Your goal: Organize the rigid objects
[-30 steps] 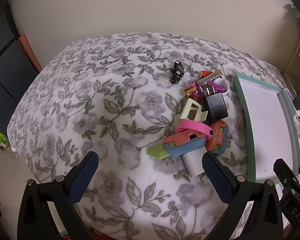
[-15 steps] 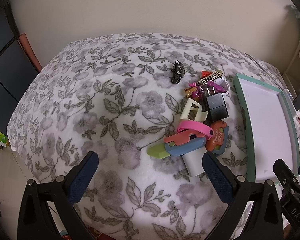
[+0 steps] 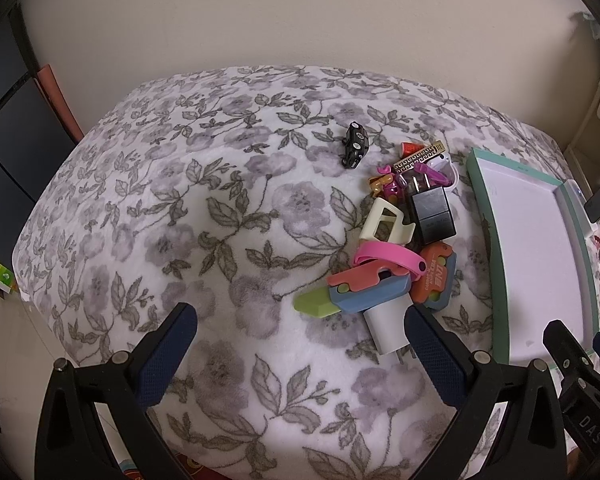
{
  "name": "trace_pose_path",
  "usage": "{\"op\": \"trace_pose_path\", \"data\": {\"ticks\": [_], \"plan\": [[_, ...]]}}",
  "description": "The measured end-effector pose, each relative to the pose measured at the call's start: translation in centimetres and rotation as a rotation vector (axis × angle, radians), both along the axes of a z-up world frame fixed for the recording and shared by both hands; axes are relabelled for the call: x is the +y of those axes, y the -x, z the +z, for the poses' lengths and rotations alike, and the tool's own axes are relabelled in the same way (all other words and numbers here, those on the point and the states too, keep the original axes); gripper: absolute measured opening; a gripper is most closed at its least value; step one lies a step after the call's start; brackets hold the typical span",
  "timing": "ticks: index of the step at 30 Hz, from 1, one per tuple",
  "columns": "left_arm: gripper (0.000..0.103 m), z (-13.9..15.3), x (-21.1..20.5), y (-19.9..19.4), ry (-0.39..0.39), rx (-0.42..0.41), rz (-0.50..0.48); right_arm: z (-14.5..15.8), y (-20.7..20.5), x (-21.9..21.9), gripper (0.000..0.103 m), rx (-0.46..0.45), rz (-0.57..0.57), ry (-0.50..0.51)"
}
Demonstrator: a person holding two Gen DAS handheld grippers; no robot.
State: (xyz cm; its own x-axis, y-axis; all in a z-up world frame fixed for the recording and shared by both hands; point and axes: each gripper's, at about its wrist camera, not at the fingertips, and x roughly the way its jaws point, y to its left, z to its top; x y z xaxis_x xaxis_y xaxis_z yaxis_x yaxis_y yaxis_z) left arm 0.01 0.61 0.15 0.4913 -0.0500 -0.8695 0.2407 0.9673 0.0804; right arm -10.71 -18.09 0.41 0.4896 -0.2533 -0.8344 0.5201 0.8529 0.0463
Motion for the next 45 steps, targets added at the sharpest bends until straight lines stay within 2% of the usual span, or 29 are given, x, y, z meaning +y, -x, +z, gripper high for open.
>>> {"op": "trace_pose_path", "data": {"ticks": [18,27,31,37,41,45], "plan": [[0.103,0.0,0.3,-0.1,0.023,0.009,0.015,-0.4,-0.3,0.0,0.103,0.016,-0.003,-0.011],[0.103,0.1,0.8,-0.5,0.060,0.023,0.015,-0.4,-0.3,-0.1,0.103,0.020,-0.002,-0.011],[0.103,1.9,2.4,-1.8,0.153,0.035,0.031,0.8,-0.2,-0.5,0.103,-0.030,-0.017,-0.052],[0.103,4.1,4.4,-4.3,0.138,-0.011,0.058,2.8,-2.7,0.6,0.103,-0.070,0.050,-0.095],[0.103,2.6,5.0,-5.4,0.135,0.027,0.049,2.4,-5.6,2.3,0.102,-0.054,0.115,-0.147],[0.103,-1.0,5.4,-6.3,0.119,0.117,0.056,-0.4,-8.4,4.0,0.094,0.040,0.174,-0.189]]}}
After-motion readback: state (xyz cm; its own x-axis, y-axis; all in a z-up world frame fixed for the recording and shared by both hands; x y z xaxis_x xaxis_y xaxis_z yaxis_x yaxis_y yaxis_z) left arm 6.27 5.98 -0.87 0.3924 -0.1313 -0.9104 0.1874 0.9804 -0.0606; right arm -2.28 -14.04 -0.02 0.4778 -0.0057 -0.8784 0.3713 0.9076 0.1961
